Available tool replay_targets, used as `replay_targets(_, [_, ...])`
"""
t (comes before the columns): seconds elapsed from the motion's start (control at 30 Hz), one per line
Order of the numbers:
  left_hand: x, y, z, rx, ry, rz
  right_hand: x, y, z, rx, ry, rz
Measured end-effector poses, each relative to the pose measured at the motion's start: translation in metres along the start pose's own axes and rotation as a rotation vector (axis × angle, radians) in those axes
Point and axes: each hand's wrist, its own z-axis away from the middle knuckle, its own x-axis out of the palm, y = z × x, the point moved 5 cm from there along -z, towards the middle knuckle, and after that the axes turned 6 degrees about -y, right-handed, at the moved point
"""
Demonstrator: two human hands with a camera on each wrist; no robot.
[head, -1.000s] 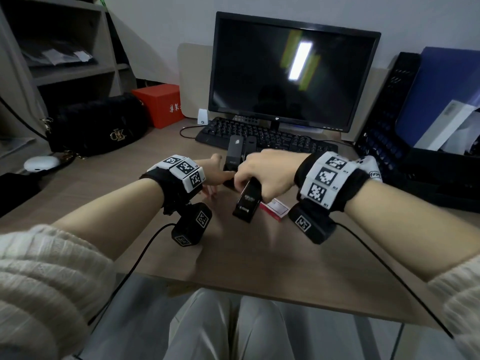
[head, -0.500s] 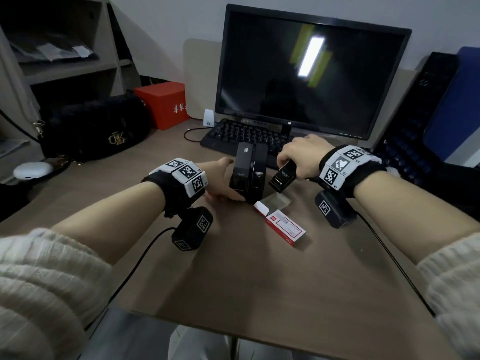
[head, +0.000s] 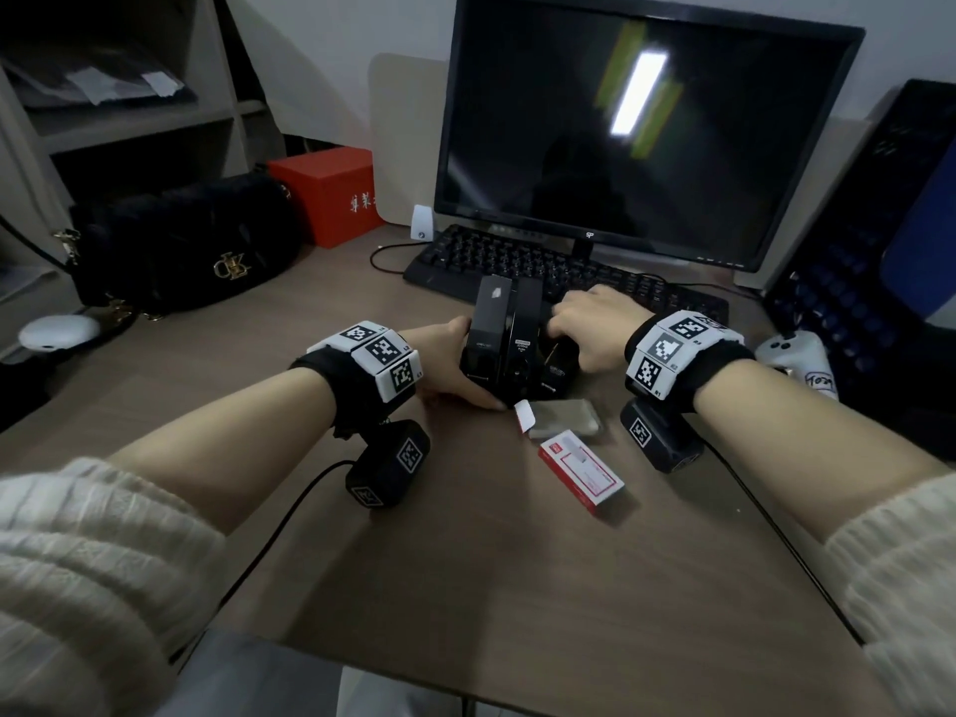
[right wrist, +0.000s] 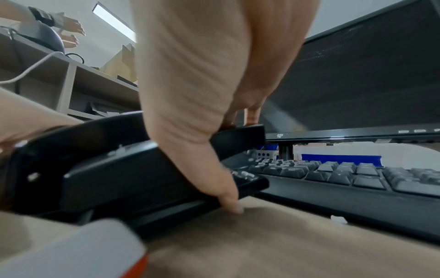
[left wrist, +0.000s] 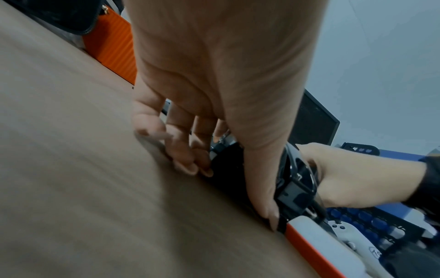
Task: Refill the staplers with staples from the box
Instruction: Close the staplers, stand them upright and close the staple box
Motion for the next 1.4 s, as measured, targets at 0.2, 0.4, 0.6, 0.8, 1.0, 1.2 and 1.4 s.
replay_targets(0.2, [0.003,-0.002,-0.009,0.022,0.031,0.01,-0.002,-0.001,0.003,-0.027,0.057,-0.076])
replay_targets(0.4, [0.003,0.002,-0.004,0.035,0.036,-0.001,0.007,0.019,0.01,0.168,0.085,-0.344])
replay_targets(0.6, [0.003,0.006,-0.001,0.052,0.04,0.014,0.026,0.015,0.005,0.255,-0.084,-0.719])
replay_targets(0.8, [0.002,0.004,-0.005,0.032,0.028,0.018,0.032,0.013,0.005,0.24,-0.102,-0.98])
replay_targets(1.0, [0.004,0.004,-0.009,0.035,0.004,0.039,0.034,0.012,0.006,0.231,-0.087,-1.019])
replay_targets(1.2, [0.003,0.007,-0.008,0.022,0.003,-0.009,0.041,0.01,0.012,0.33,-0.186,-1.046])
replay_targets(1.4, [0.003,0.011,-0.005,0.006,0.013,-0.069,0.04,0.008,0.013,0.376,-0.29,-0.695])
